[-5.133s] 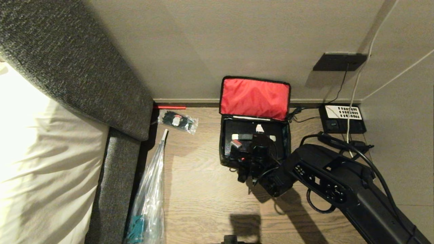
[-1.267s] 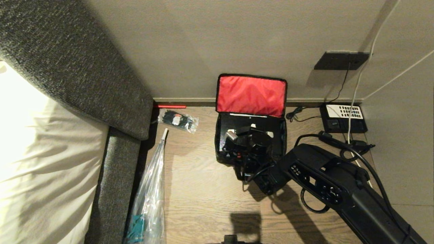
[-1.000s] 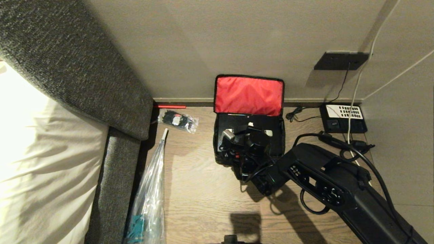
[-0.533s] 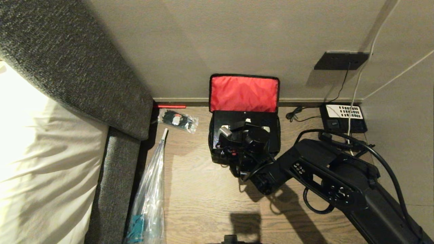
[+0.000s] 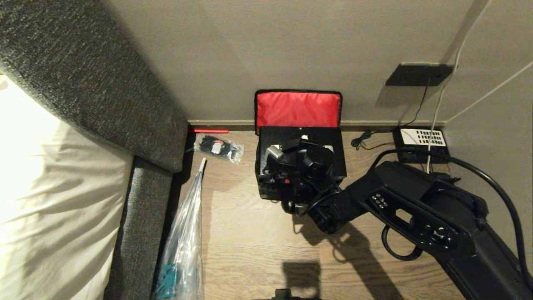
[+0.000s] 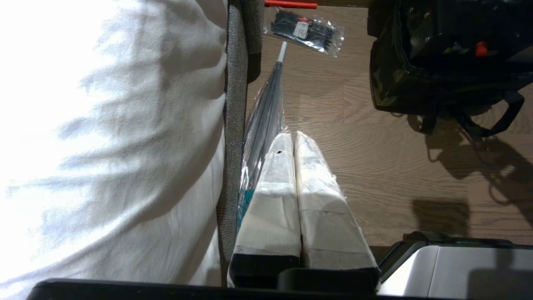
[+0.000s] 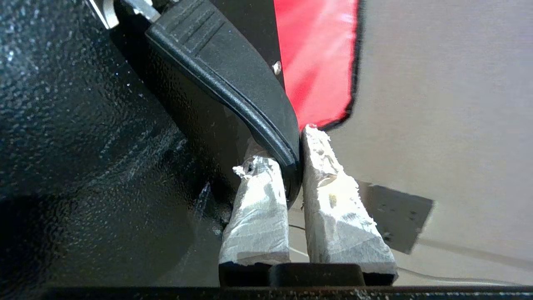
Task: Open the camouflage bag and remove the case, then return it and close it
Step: Lift the black box, then release the handle
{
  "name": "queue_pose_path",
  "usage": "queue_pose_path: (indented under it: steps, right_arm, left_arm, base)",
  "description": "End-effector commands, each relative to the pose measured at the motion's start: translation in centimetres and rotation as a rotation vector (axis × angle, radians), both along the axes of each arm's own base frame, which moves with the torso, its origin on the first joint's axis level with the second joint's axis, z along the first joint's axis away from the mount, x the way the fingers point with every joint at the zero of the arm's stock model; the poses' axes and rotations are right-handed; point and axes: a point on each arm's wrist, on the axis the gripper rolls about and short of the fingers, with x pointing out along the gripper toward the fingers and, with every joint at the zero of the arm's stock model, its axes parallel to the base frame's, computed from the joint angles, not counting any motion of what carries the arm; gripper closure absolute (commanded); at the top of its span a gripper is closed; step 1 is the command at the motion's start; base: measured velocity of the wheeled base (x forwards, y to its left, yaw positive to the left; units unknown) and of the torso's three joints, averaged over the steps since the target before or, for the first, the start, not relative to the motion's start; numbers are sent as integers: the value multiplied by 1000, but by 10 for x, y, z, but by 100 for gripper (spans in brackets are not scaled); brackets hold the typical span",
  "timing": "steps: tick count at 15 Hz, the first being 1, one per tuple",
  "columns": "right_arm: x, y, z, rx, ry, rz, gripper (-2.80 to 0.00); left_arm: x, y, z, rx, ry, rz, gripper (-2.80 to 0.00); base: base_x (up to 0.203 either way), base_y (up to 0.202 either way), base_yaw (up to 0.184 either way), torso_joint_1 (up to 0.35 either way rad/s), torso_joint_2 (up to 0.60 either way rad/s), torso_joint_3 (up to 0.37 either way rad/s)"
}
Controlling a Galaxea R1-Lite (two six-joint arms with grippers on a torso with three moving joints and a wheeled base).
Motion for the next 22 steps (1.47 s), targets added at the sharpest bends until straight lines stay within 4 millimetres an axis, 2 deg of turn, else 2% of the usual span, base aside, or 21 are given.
queue_pose_path:
  steps: [1, 7, 9, 14, 19, 22]
  right_arm:
    - [-7, -4, 22, 13, -25, -6, 0]
    - [-24, -12, 50, 18, -32, -23, 0]
    - [-29, -16, 65, 23, -39, -43, 0]
    - [-43, -31, 78, 21, -25, -77, 0]
    - [-44, -63, 92, 31, -21, -161, 0]
    - [-46, -99, 96, 23, -2, -233, 0]
  left_arm:
    - [0, 0, 0, 0, -1, -1, 0]
    - [0, 0, 0, 0, -1, -1, 0]
    - [0, 0, 0, 0, -1, -1, 0]
    - [0, 0, 0, 0, -1, -1, 0]
    - [0, 0, 0, 0, -1, -1, 0]
    - [0, 0, 0, 0, -1, -1, 0]
  base:
    - [0, 0, 0, 0, 0, 0]
    - [0, 0, 0, 0, 0, 0]
    - [0, 0, 0, 0, 0, 0]
    - [0, 0, 0, 0, 0, 0]
    - [0, 0, 0, 0, 0, 0]
    - [0, 0, 0, 0, 0, 0]
